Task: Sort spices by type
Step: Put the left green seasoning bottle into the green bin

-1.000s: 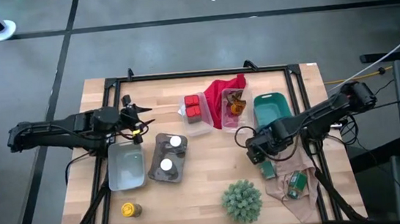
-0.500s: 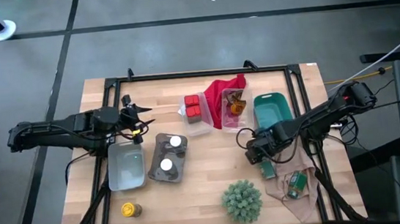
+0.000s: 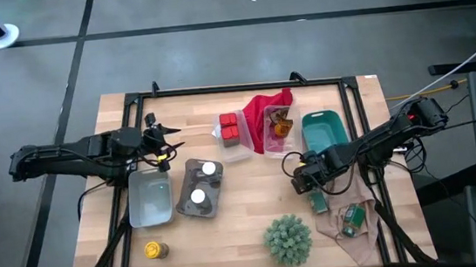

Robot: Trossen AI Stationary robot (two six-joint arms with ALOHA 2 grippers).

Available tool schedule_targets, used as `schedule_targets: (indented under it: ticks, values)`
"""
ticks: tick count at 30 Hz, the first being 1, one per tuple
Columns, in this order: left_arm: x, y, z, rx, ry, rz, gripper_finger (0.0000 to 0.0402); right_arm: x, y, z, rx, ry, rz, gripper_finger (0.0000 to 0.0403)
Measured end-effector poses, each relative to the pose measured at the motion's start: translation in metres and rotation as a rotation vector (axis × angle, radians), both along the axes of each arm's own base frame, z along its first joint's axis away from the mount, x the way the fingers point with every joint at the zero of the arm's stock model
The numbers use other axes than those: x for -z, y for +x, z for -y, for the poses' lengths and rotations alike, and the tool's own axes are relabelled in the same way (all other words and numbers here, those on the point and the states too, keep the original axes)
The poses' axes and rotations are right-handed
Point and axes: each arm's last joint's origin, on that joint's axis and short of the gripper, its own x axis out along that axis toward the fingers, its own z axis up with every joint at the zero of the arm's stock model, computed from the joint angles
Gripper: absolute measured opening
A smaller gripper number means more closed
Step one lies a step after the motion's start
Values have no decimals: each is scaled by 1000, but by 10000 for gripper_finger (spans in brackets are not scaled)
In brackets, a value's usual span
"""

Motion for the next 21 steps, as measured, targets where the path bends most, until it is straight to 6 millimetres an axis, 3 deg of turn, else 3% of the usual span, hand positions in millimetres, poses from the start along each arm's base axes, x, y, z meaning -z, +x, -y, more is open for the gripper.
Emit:
schedule_targets:
  ticks: [5,9,15,21]
  values:
    - [0,0,0,0,0,-1,182,0,-1,0,-4,20,-12,183]
    - [0,0,0,0,0,0,182,0,-1,-1,-5,26,-14,173]
    - [0,0,0,0,0,0,182,0,-1,-1,-8,44,-17,184]
    - [0,0,0,0,0,0,182,0,-1,-2,-6,78,-28,221]
